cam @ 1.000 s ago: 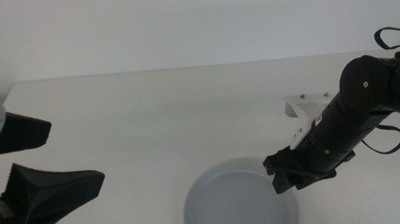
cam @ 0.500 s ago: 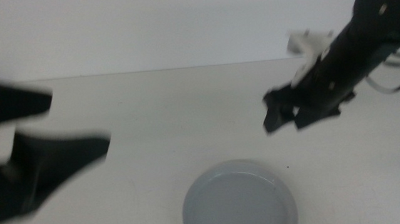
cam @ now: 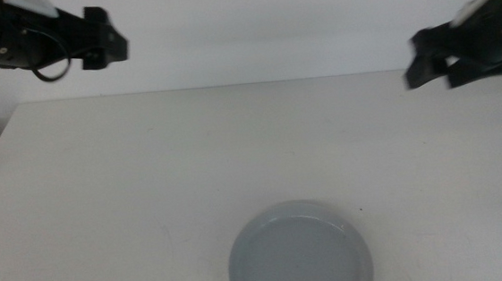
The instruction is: Stack the three bowls on top of each other.
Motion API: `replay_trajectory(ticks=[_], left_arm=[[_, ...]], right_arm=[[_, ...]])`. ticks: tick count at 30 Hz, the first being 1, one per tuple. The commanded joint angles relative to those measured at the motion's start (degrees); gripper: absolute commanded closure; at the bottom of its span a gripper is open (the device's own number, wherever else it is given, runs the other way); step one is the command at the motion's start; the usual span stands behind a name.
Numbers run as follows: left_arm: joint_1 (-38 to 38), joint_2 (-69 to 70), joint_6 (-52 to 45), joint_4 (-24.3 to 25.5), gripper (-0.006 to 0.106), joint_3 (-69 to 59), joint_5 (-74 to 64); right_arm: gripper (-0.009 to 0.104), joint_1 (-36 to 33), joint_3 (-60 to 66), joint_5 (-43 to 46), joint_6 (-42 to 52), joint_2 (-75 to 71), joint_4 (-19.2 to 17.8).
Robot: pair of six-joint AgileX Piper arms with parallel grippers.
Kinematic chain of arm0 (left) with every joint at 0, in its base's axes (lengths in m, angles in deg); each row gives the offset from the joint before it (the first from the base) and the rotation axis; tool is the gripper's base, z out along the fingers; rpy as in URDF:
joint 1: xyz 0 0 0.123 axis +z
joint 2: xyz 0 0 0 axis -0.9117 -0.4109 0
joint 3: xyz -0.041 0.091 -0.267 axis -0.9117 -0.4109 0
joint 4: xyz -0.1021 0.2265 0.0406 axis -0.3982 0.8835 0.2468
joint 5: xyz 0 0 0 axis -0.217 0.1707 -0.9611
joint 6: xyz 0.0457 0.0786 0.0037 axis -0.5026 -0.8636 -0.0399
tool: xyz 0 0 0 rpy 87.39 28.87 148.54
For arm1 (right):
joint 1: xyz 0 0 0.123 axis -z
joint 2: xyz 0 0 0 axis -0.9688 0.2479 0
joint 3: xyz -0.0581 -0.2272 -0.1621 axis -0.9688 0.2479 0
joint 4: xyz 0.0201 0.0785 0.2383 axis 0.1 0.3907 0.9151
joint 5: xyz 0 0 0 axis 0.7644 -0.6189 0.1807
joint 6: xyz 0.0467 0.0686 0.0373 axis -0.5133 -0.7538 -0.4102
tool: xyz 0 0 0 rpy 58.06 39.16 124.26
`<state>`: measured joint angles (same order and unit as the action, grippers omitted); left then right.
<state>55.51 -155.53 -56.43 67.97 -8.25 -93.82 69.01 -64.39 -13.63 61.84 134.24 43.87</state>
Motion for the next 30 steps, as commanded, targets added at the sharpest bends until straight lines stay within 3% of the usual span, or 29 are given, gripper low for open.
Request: replay_trajectory(ticks=[1,4,10,20,26,30], left_arm=[[3.37,0.18,-4.62,-5.4,-0.004,2.96,1.71],[6.94,1.18,-6.46,-7.8,-0.004,1.22,1.71],[9.61,9.06,-6.7,-8.07,-0.004,-7.96,5.72],[9.61,25.29,-6.69,-8.32,-0.004,-27.53,20.53],[9.51,33.62,-6.65,-9.81,-0.004,-39.2,32.07],[9.51,39.28,-6.57,-10.51,-0.004,-44.58,32.65]], right_arm=[[0.045,2.6,-1.84,0.98,1.53,-5.05,-0.7],[0.045,5.38,-1.79,1.6,1.69,-8.48,-1.76],[0.045,6.92,2.05,5.76,1.69,-17.25,-4.61],[0.045,6.92,23.67,22.64,4.39,-36.92,-9.41],[0.045,6.92,36.08,31.46,7.08,-47.6,-9.61],[0.045,6.92,43.32,36.64,7.08,-53.99,-10.43]])
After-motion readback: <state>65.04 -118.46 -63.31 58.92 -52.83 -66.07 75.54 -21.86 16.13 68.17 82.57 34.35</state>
